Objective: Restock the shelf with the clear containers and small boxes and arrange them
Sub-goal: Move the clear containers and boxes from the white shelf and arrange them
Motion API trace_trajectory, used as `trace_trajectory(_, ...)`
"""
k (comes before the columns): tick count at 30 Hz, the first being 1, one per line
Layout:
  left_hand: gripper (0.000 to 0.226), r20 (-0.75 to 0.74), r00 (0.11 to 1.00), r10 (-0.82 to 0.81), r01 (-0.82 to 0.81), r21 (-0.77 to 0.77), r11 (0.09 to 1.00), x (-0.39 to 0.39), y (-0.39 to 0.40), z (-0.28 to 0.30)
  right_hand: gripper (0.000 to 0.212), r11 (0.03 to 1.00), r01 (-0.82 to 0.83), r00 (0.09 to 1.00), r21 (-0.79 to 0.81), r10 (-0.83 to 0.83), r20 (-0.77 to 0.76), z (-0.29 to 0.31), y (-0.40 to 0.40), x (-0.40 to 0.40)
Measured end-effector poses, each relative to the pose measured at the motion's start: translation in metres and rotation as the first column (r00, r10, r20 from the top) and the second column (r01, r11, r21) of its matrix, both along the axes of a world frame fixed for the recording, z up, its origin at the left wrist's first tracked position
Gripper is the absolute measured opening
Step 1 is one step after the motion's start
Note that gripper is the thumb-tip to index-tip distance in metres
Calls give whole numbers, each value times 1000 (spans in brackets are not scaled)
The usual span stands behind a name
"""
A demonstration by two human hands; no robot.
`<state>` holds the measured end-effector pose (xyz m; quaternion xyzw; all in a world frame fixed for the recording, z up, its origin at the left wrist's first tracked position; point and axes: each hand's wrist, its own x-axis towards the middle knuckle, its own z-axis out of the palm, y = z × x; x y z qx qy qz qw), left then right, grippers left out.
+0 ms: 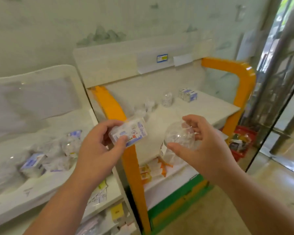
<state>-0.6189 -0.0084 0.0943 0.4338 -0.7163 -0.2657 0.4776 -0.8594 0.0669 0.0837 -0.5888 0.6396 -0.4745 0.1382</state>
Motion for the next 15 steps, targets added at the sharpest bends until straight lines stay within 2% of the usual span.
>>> trace_trajectory(6,30,11,1000,-18,18,-21,1000,-86,-25,-3,74,991,130,990,44,-132,40,-12,-1,-75)
trace_trajectory(15,30,-11,992,122,-122,-1,993,-157,-93,-22,80,987,101,995,124,-97,-34,-29,-91,-150)
